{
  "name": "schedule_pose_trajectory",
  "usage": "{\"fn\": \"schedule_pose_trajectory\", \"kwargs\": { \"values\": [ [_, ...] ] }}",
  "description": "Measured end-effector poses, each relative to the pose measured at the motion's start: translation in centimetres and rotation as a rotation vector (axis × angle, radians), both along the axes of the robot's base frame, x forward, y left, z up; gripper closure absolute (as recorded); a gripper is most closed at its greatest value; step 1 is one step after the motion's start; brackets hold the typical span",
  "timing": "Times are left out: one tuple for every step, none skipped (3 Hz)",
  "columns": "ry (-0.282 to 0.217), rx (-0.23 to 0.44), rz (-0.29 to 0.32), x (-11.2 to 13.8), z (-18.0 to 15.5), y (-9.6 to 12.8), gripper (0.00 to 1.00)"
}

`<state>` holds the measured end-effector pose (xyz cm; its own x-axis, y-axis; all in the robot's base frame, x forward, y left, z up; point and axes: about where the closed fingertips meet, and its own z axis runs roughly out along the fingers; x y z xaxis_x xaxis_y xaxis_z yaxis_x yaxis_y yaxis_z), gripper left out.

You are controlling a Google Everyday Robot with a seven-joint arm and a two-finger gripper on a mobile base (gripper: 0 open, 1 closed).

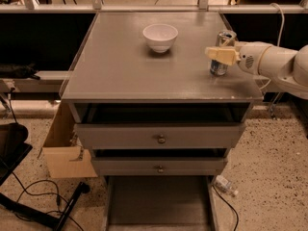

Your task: Pick redbull can from bottom drawer and place on counter

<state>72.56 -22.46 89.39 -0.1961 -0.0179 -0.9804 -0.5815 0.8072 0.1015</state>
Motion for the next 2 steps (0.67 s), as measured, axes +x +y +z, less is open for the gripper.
{"fn": "schedule_pose_trajectory", "kwargs": {
  "values": [
    [-0.011, -0.001, 0.012, -0.3, 0.6, 0.0, 0.0],
    [-0.053, -0.006, 0.054, -1.4, 2.8, 0.2, 0.0]
  ]
}}
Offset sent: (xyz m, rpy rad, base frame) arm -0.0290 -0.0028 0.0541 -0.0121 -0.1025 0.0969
